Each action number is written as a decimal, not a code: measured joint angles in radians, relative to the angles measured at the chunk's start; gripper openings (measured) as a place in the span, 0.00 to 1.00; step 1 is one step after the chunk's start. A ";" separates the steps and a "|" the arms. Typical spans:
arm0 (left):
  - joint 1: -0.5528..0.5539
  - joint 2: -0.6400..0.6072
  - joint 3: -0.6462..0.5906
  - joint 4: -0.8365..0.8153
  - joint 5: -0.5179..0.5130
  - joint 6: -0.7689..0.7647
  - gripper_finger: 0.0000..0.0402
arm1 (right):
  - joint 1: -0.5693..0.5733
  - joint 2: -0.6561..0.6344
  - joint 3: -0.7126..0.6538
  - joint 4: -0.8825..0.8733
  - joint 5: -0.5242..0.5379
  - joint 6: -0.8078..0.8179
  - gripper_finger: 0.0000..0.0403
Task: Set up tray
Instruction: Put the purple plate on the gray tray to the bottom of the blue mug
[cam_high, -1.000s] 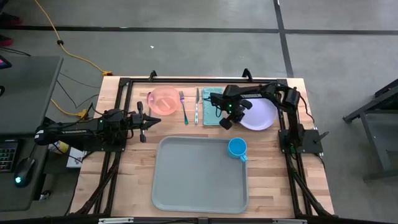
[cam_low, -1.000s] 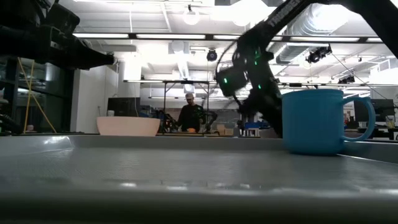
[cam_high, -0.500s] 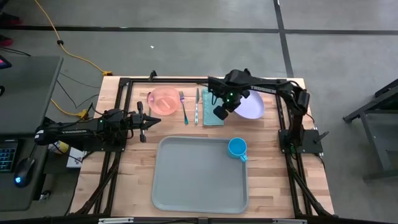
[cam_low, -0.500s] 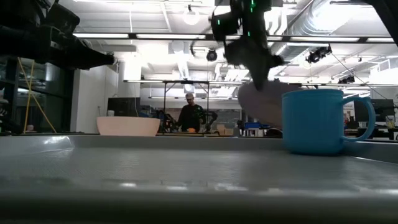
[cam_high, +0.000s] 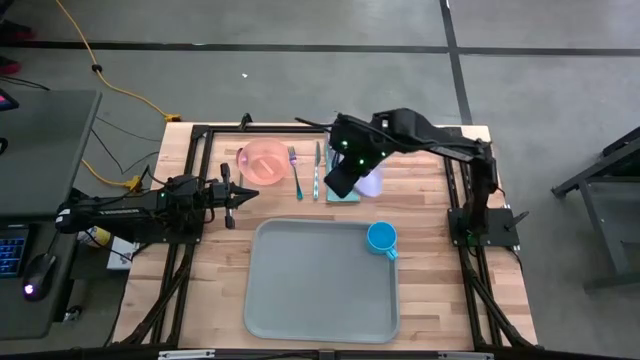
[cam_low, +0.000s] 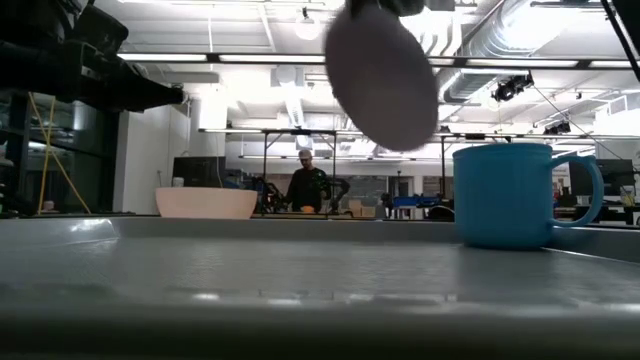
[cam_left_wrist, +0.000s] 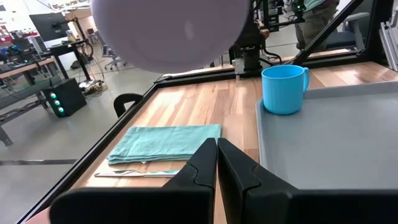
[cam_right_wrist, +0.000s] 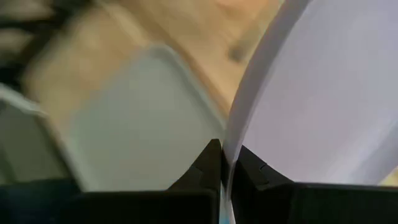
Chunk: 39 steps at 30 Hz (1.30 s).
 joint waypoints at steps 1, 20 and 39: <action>0.000 0.000 0.000 0.000 0.000 0.000 0.12 | 0.024 0.000 0.018 0.030 0.000 0.010 0.00; 0.000 0.000 0.000 0.010 0.000 -0.030 0.12 | 0.465 0.049 0.044 0.304 0.078 0.224 0.00; 0.000 0.000 0.000 0.195 -0.028 -0.088 0.12 | 0.641 0.378 0.044 0.138 0.031 0.627 0.00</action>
